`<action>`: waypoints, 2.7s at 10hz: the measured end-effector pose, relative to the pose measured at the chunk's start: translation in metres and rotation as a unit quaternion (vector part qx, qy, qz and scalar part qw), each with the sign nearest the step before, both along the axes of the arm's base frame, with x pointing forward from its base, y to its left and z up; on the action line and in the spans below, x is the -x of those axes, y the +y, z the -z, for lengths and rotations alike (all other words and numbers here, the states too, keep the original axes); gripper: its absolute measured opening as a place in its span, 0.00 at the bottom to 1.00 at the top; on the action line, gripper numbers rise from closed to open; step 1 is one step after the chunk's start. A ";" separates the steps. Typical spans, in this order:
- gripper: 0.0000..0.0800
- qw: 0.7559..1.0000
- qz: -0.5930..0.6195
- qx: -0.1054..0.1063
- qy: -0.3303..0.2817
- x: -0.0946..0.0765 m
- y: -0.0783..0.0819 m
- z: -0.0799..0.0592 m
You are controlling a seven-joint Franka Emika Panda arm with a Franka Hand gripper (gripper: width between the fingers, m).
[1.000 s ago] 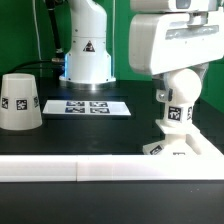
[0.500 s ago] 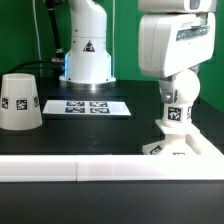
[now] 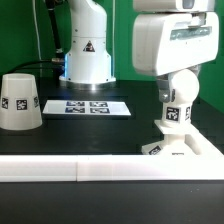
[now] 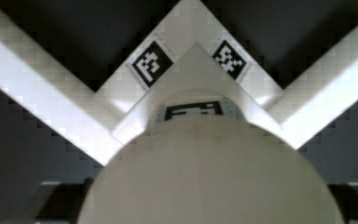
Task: Assemble lamp
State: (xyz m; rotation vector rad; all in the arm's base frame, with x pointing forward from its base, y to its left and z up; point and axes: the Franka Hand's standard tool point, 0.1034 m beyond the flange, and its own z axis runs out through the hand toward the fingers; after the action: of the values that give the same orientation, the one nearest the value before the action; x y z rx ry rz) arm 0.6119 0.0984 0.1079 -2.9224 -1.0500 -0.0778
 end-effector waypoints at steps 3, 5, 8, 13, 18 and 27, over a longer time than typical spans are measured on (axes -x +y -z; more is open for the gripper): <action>0.72 0.986 0.166 -0.009 -0.003 -0.001 0.001 0.000; 0.72 0.964 0.267 -0.014 0.003 -0.002 0.000 -0.001; 0.72 0.932 0.361 -0.018 0.007 -0.002 -0.001 -0.001; 0.72 0.824 0.565 -0.022 0.023 0.004 0.000 0.001; 0.72 0.700 0.711 -0.039 0.044 0.005 0.005 0.001; 0.87 0.833 0.552 -0.022 0.028 0.050 0.027 -0.009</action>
Offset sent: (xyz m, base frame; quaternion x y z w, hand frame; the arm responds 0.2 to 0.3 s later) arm -0.0042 0.0033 -0.0020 0.0223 -0.0070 0.2189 0.9755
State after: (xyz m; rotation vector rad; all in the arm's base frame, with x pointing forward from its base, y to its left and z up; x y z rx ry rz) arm 0.5622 0.1255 0.1166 -2.9898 0.7343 -0.0348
